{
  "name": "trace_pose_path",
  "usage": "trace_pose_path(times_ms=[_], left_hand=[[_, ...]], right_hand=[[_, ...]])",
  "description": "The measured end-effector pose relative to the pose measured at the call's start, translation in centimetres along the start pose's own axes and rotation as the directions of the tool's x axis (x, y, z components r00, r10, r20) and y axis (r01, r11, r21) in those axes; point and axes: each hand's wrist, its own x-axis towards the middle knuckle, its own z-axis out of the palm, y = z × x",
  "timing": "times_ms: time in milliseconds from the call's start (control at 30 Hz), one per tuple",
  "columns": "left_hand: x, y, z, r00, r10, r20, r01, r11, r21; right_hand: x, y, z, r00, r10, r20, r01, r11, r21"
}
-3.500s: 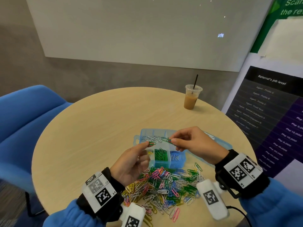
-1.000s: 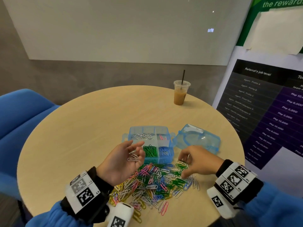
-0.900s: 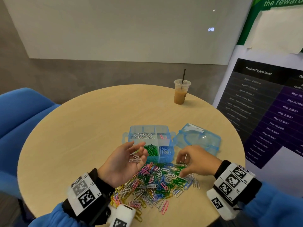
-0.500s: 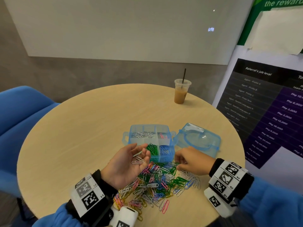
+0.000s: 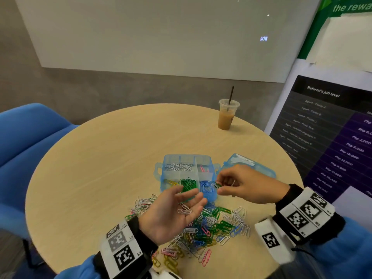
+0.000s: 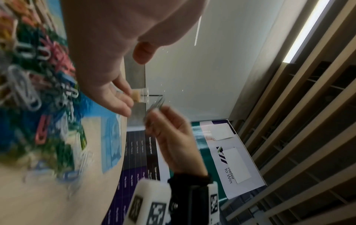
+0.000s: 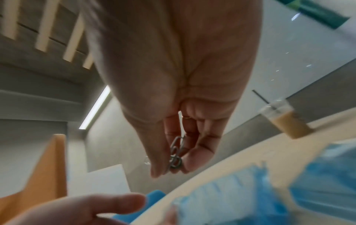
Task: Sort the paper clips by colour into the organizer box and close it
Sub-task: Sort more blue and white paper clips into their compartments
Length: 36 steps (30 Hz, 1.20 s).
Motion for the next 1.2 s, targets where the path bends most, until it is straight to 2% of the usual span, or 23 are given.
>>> trace_pose_path(times_ms=[100, 167, 267, 367, 533, 700, 800, 933, 1067, 1200], left_hand=[[-0.2, -1.0, 0.6, 0.995, -0.085, 0.059, 0.088, 0.994, -0.060], [-0.3, -1.3, 0.8, 0.990, -0.088, 0.109, 0.099, 0.990, -0.096], [-0.5, -1.2, 0.8, 0.986, -0.041, 0.159, 0.069, 0.982, -0.178], [-0.6, -0.8, 0.7, 0.979, -0.023, 0.205, 0.073, 0.969, -0.237], [-0.7, -0.5, 0.5, 0.988, -0.014, 0.153, 0.038, 0.987, -0.154], [-0.4, -0.2, 0.3, 0.997, -0.003, 0.075, 0.014, 0.990, -0.141], [-0.6, -0.1, 0.5, 0.998, 0.005, 0.067, 0.005, 0.989, -0.151], [-0.5, -0.1, 0.3, 0.996, 0.026, 0.091, -0.011, 0.987, -0.159], [-0.7, -0.2, 0.4, 0.992, 0.035, 0.118, -0.015, 0.986, -0.169], [-0.8, 0.0, 0.5, 0.991, 0.042, 0.127, -0.017, 0.981, -0.191]], right_hand=[[0.0, -3.1, 0.3, 0.991, -0.127, -0.039, 0.127, 0.992, 0.009], [0.2, -4.5, 1.2, 0.983, -0.180, -0.028, 0.181, 0.983, 0.019], [0.8, -5.1, 2.3, 0.979, -0.205, -0.019, 0.204, 0.978, -0.043], [0.9, -5.2, 2.4, 0.980, -0.195, -0.035, 0.194, 0.981, -0.031], [0.9, -5.2, 2.2, 0.978, -0.198, -0.060, 0.198, 0.980, -0.009], [0.8, -4.5, 1.9, 0.965, -0.214, -0.154, 0.217, 0.976, 0.003], [0.6, -4.4, 2.0, 0.946, -0.211, -0.247, 0.227, 0.973, 0.038], [0.3, -5.2, 2.5, 0.911, -0.253, -0.324, 0.306, 0.944, 0.122], [0.5, -5.5, 4.1, 0.908, -0.272, -0.319, 0.342, 0.920, 0.191], [0.8, -4.9, 5.0, 0.920, -0.292, -0.262, 0.334, 0.934, 0.131]])
